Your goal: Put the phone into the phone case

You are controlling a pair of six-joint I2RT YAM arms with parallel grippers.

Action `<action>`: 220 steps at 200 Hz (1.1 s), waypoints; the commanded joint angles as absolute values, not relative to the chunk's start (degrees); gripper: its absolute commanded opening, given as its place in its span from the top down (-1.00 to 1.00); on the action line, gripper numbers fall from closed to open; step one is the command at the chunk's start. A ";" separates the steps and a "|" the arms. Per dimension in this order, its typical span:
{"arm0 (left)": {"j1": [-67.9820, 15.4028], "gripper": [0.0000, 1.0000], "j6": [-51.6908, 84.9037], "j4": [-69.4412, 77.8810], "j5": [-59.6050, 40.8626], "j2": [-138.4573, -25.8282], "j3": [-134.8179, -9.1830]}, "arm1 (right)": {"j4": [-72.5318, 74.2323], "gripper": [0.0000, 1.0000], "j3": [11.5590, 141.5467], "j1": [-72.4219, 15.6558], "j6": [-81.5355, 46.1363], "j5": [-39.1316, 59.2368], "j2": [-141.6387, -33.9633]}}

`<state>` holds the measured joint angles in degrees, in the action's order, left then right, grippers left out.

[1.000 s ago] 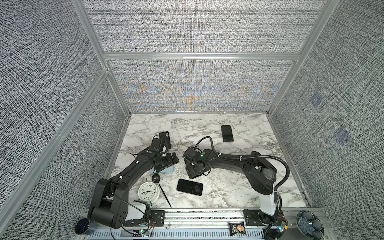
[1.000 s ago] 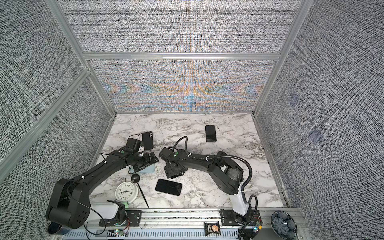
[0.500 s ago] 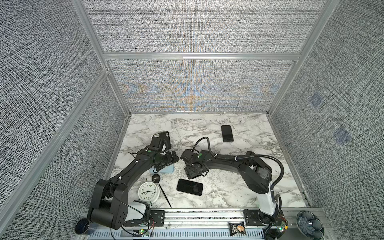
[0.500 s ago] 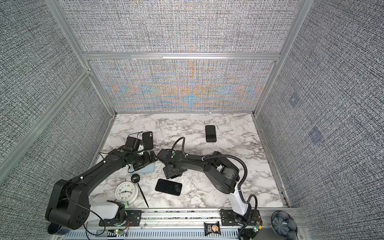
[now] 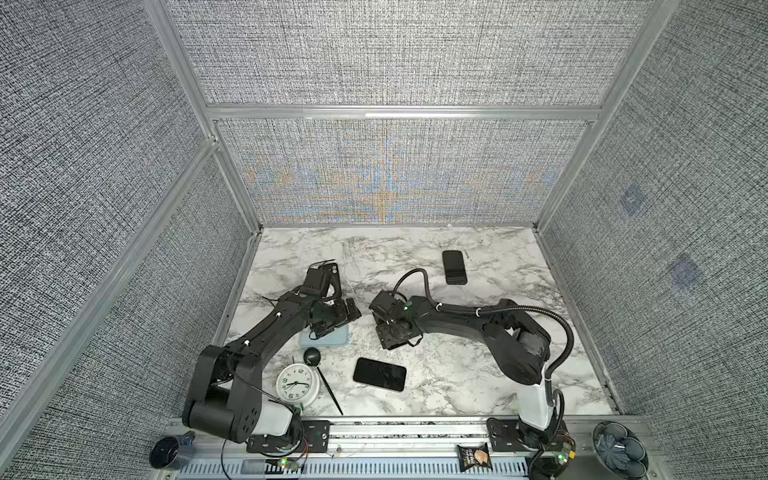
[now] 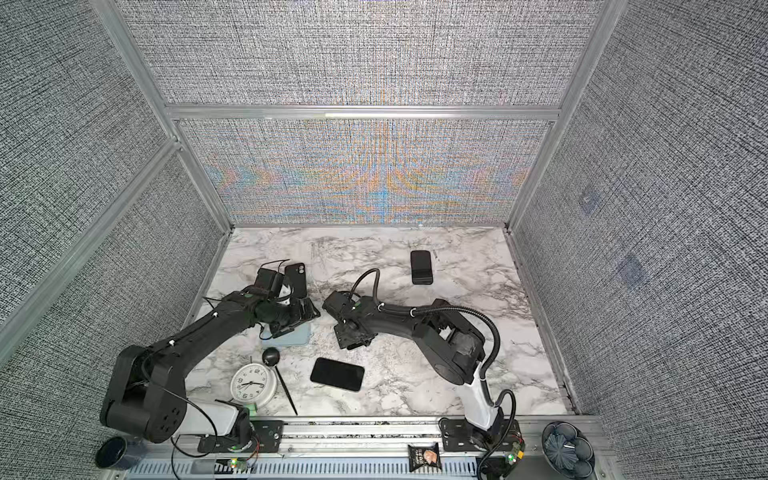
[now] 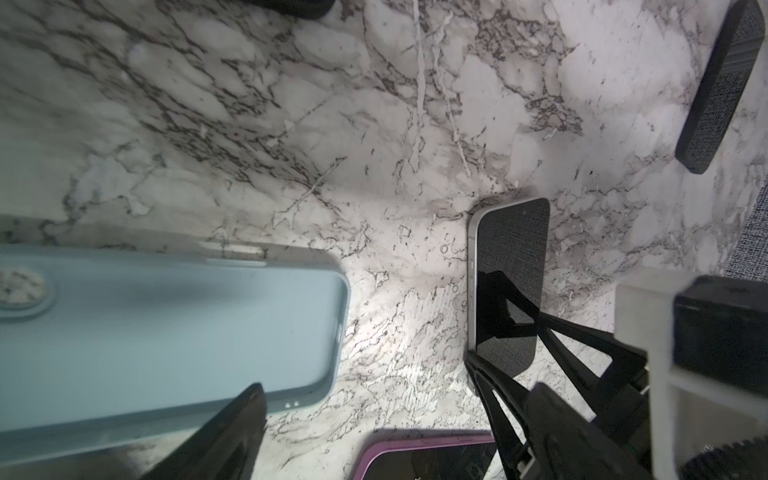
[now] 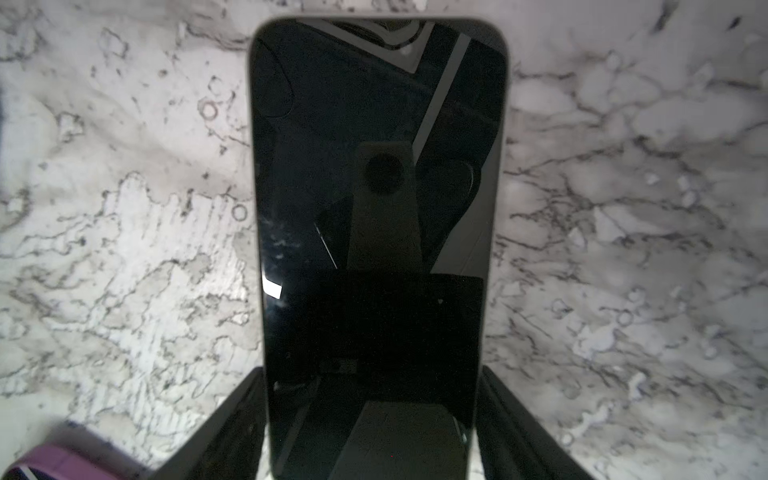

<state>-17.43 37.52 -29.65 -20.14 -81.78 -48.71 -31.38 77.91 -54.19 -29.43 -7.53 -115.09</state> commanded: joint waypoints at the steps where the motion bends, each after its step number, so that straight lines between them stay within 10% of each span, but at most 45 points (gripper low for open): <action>1: -17.33 -0.96 37.53 -27.34 -23.72 -83.29 -49.00 | -33.84 -0.34 75.93 -53.21 -28.33 -4.63 -115.00; 220: -21.52 -0.44 48.61 6.63 -41.97 -104.89 -47.99 | -19.13 -0.28 62.24 -49.57 -23.53 5.01 -105.90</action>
